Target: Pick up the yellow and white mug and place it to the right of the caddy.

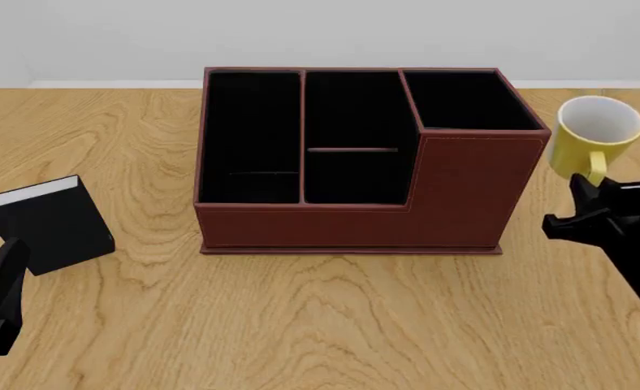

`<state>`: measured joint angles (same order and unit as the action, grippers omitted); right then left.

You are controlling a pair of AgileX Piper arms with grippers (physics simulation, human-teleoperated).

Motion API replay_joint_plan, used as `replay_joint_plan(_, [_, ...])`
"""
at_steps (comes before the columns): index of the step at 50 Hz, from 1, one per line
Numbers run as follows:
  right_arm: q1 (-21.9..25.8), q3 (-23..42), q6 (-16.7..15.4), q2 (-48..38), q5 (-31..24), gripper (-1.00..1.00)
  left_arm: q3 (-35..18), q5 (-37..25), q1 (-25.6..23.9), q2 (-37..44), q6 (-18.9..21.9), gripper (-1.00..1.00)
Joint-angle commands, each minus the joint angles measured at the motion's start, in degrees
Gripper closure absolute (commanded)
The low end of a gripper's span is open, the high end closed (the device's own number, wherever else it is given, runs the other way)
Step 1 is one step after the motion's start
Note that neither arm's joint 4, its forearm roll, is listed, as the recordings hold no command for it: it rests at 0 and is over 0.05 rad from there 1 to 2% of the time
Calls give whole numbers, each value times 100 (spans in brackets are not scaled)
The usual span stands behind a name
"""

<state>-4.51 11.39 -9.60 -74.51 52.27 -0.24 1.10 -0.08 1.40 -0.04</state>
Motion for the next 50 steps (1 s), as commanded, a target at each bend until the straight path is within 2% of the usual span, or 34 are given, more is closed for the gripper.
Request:
replay_joint_plan(1, [-35,11,46,-162,147,100,0,1,-1,1,1,-100])
replay_joint_plan(33, [-130,-106,56,-1098,963,100,0,1,-1,1,0,-100])
replay_joint_plan(50, [-163,-96,63,-1414,1183,100,0,-1,0,-3,-1,-100])
